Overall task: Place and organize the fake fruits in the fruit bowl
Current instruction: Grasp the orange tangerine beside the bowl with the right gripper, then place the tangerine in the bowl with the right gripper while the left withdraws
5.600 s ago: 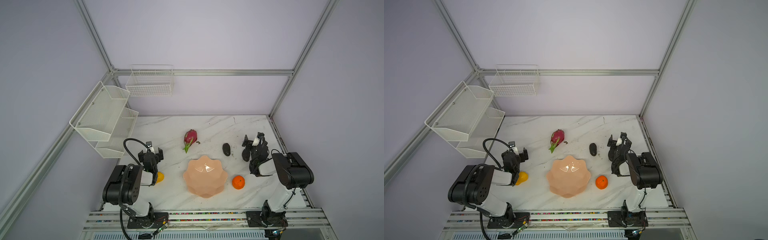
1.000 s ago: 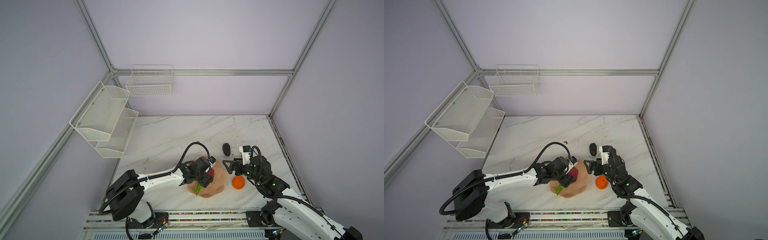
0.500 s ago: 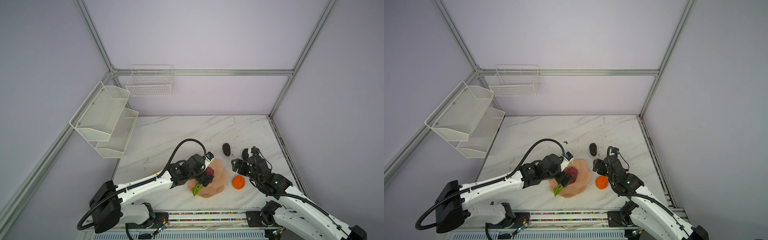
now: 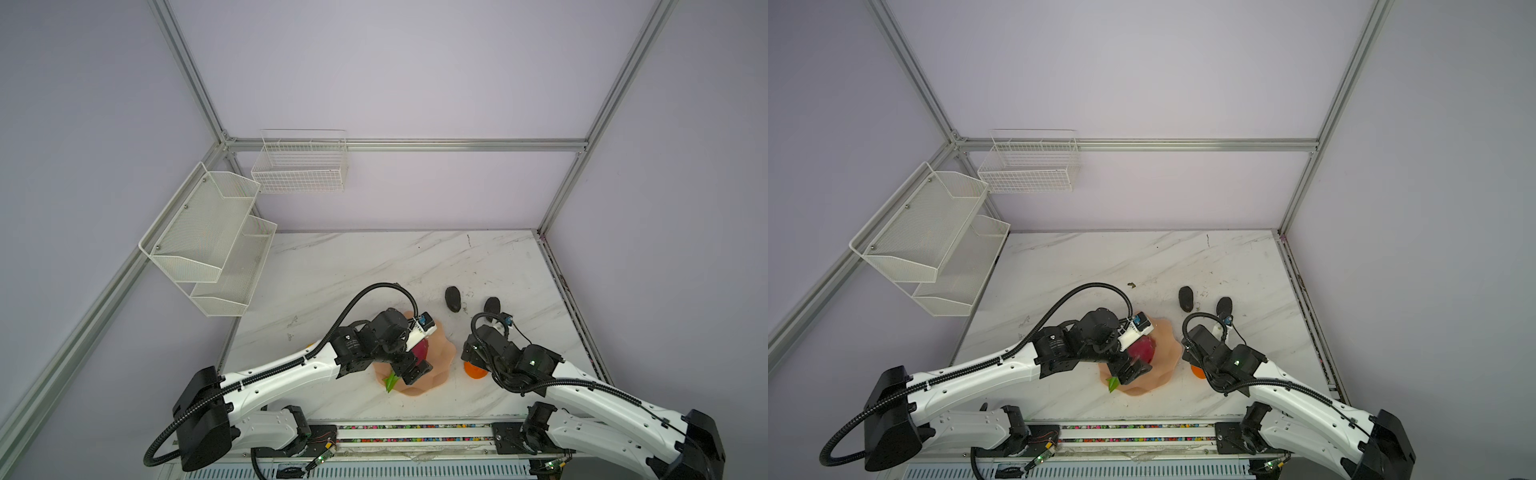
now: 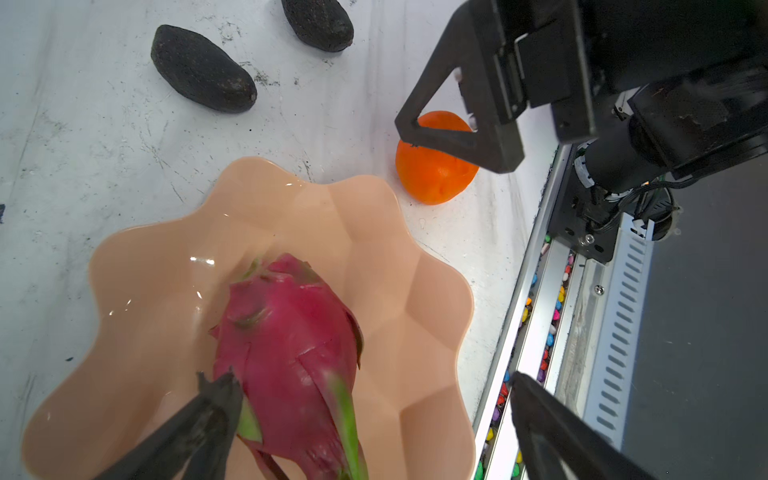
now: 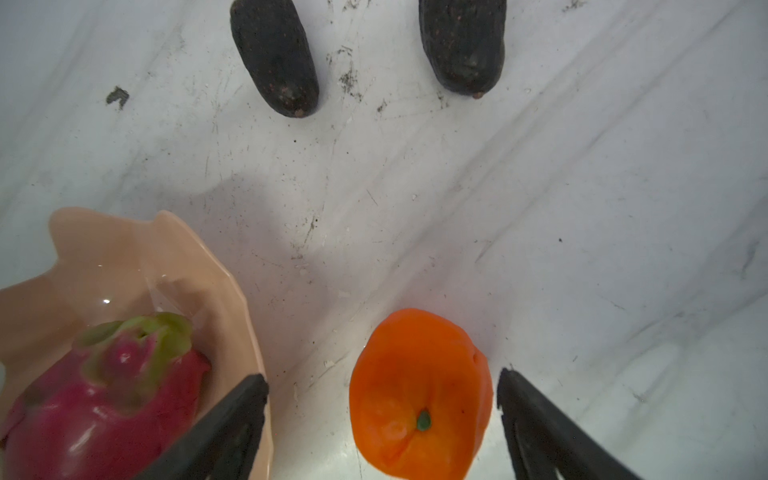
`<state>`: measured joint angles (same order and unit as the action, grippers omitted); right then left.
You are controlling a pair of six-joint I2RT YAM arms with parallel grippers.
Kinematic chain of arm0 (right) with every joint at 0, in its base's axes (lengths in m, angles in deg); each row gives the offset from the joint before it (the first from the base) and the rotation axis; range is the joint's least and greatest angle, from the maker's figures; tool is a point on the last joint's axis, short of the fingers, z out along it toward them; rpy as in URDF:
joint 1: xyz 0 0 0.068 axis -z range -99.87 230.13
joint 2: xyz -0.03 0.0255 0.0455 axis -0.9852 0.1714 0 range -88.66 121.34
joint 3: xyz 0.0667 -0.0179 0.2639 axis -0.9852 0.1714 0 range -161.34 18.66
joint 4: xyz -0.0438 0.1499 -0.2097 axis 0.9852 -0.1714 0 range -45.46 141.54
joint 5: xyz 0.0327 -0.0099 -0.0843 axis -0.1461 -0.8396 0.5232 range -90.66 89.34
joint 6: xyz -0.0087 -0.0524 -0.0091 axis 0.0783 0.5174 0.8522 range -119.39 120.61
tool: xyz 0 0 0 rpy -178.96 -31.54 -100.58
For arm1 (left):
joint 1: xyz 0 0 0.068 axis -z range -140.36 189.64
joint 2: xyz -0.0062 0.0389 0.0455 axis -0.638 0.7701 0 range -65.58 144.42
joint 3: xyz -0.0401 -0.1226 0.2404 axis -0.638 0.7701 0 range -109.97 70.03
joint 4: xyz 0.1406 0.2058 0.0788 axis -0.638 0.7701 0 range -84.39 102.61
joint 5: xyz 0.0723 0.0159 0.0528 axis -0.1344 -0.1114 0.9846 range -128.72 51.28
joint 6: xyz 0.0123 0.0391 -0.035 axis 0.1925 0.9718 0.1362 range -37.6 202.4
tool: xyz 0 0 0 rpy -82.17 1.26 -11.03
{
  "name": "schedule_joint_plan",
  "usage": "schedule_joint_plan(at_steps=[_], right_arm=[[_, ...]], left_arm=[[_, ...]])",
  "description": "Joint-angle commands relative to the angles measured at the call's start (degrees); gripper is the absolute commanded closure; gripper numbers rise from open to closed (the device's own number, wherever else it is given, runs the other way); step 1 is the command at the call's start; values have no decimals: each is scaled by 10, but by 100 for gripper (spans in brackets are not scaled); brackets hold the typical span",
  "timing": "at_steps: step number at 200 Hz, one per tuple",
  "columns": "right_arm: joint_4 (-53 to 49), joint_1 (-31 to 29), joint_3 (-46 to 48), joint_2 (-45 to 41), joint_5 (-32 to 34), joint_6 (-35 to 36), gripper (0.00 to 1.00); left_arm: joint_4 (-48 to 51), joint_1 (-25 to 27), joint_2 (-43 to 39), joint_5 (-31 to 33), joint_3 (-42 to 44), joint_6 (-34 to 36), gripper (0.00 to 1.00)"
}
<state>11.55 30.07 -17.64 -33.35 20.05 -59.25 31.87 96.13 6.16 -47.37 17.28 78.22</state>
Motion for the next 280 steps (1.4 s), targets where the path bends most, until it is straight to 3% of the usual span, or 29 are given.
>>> schedule_joint_plan(at_steps=[1,59,77,116,147,180,206,237,251,280], right_arm=[[-37,-20,-7,31,15,-44,9],[-14,-25,15,51,-4,-54,9],[-7,-25,20,54,-10,-54,26],[21,-26,39,82,-21,-55,27],[26,-26,41,68,-16,-57,41],[-35,-25,-37,71,27,-13,49],[-88,-25,-138,94,73,53,50],[95,-25,-139,74,-9,206,50],[159,-25,-123,68,-55,226,50],[194,-25,-99,79,-122,222,50]], left_arm=[[-1,5,0,-14,-52,17,0],[-12,5,-12,-6,-36,24,0],[-15,5,-16,-5,-33,26,0],[-20,5,-33,2,-22,29,0],[-28,5,-51,15,-13,29,0],[-38,5,-71,42,-11,24,0],[-33,5,-87,143,-8,-16,0],[-20,0,-104,232,1,-48,0],[11,-3,-104,253,-11,-68,0],[60,-5,-117,276,-16,-115,0]])
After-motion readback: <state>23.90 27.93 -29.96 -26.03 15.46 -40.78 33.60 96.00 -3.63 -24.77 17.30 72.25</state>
